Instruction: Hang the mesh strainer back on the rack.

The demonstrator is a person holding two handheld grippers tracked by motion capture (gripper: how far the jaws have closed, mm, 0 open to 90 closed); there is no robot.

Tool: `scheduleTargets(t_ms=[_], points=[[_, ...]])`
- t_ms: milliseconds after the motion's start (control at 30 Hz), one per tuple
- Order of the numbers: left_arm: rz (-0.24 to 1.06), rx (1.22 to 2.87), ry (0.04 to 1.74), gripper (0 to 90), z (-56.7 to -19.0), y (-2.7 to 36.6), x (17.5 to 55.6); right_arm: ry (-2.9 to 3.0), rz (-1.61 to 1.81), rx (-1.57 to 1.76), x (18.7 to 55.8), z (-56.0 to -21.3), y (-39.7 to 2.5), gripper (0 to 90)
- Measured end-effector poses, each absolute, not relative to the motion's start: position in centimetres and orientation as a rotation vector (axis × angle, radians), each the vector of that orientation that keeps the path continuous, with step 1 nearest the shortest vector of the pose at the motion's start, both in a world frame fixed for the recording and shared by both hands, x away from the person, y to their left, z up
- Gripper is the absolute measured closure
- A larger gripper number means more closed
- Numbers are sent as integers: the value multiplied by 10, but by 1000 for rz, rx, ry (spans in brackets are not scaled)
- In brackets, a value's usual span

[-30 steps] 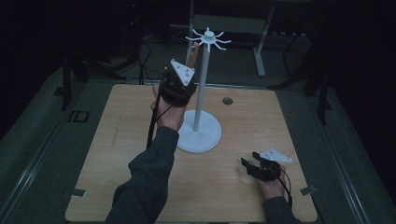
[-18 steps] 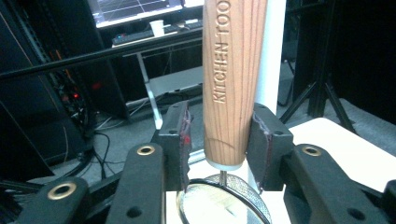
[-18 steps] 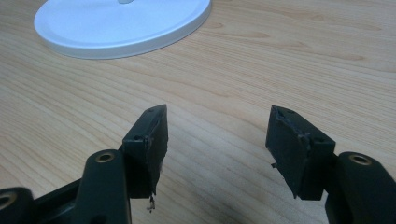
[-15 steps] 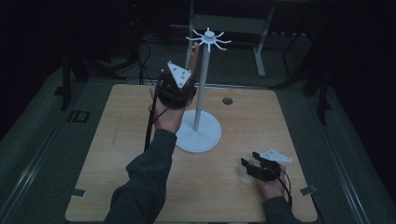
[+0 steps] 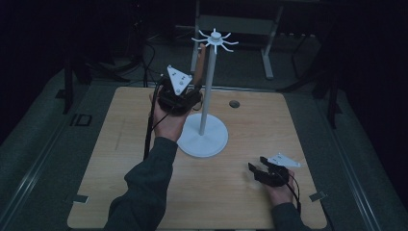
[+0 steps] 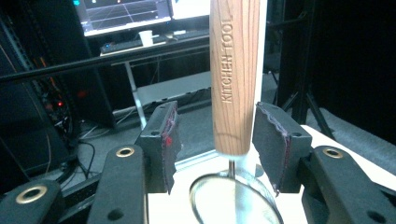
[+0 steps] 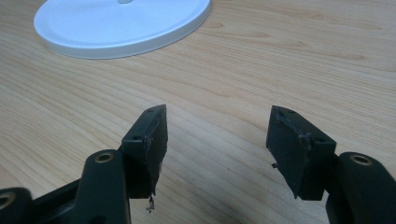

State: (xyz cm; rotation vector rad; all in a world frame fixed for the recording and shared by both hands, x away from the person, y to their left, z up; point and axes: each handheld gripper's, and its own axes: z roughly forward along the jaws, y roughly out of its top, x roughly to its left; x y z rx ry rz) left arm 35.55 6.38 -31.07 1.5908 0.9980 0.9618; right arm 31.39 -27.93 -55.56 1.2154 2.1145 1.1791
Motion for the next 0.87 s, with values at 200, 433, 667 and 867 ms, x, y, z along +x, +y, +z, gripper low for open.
scheduleTargets(t_ms=[200,433,667,867], points=[[944,1594,974,505,-308,66,350,2115,1178,1214,314,-556,-279,381],[921,1603,953,495,-308,69,346,2115,1178,1217,314,-556,-280,381],[897,1611,951,490,-311,72,345,2114,1181,1221,314,-556,-280,380],[882,1613,960,490,-318,76,344,2114,1181,1222,314,-556,-280,379]])
